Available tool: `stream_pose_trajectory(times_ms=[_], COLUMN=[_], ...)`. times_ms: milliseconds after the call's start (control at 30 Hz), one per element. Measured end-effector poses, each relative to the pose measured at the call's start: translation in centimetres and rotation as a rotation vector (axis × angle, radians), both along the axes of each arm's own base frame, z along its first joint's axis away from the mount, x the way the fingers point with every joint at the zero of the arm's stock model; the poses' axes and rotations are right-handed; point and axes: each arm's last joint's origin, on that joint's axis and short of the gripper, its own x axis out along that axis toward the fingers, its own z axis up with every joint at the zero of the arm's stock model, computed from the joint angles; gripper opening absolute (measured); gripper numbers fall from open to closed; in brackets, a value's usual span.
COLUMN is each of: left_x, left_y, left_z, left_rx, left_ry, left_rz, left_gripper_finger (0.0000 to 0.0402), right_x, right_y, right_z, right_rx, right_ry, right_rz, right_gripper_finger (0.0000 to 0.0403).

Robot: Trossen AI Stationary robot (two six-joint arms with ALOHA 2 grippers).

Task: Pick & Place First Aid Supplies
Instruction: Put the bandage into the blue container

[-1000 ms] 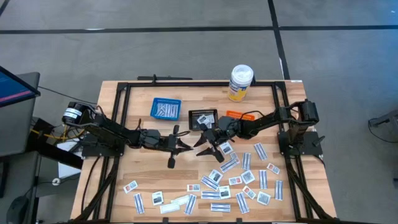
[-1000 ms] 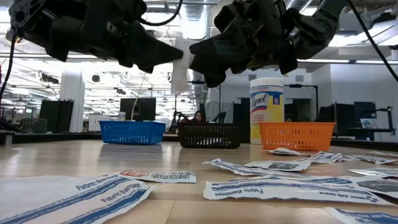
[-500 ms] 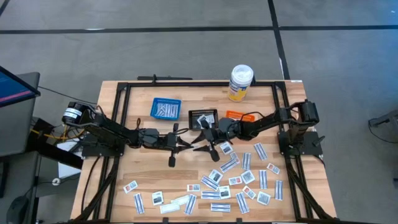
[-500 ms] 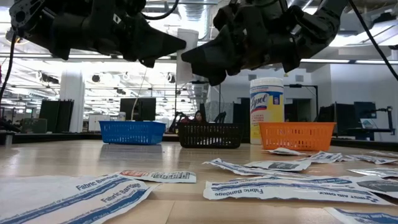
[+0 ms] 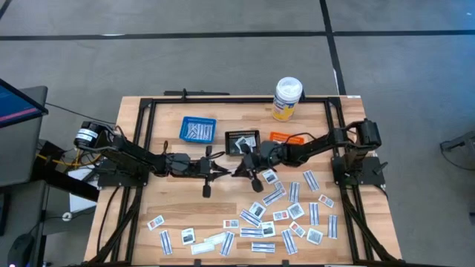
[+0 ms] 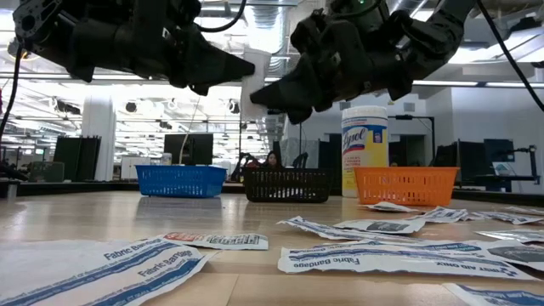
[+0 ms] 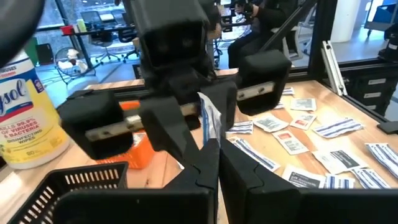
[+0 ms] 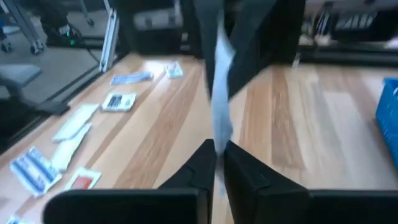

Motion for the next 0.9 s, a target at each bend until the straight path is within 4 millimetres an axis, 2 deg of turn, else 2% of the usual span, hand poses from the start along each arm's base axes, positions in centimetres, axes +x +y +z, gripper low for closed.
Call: stream_pose_trajectory(times_ms=[300, 700, 900], left_x=[0.00, 0.01, 0.01], left_y=[0.04, 0.04, 0.04], left_z=[-0.02, -0.33, -0.33], left_rx=[0.000, 0.003, 0.002], left_ry=[0.003, 0.034, 0.034], left_rz=[0.017, 0.017, 0.017], left_gripper_finger=[0.0007, 0.0007, 0.0007], right_x=[-0.19, -0.26, -0.41], right_y=[0.01, -0.14, -0.16], right_z=[-0.54, 0.08, -0.28], right_rx=[0.000, 0.001, -0.027], right_ry=[0.056, 0.034, 0.067], right_rz=[0.002, -0.013, -0.002], right_gripper_finger=[0.0029, 0.0044, 0.0008])
